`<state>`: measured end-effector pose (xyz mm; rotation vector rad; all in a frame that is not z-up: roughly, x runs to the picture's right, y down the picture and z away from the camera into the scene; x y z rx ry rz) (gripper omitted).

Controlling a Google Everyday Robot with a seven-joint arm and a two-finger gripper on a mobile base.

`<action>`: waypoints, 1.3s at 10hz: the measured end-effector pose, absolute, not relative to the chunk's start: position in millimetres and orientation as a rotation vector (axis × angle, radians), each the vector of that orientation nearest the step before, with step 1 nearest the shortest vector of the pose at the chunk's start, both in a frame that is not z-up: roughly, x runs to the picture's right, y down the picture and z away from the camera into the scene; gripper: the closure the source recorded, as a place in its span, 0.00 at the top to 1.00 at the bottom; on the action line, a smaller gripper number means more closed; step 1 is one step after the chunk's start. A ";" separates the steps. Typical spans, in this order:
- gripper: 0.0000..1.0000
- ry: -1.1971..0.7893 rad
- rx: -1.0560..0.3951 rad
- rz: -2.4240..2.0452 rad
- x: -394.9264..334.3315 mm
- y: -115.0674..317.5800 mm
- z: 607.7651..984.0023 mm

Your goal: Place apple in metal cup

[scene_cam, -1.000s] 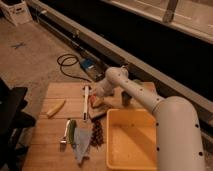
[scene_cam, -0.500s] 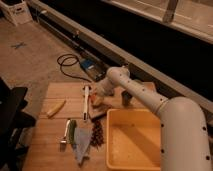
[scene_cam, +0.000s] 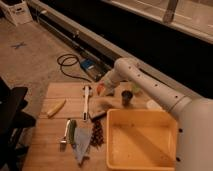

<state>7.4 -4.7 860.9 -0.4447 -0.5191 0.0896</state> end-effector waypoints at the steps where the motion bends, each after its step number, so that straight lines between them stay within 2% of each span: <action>1: 0.00 -0.497 -0.435 0.108 24.8 -10.1 857.5; 6: 0.00 -0.344 -0.381 0.273 129.2 -21.1 836.0; 10: 0.00 -0.299 -0.399 0.358 145.0 -1.5 834.3; 11: 0.03 -0.300 -0.407 0.371 144.4 3.7 837.5; 13: 0.22 -0.306 -0.428 0.391 140.9 15.6 845.6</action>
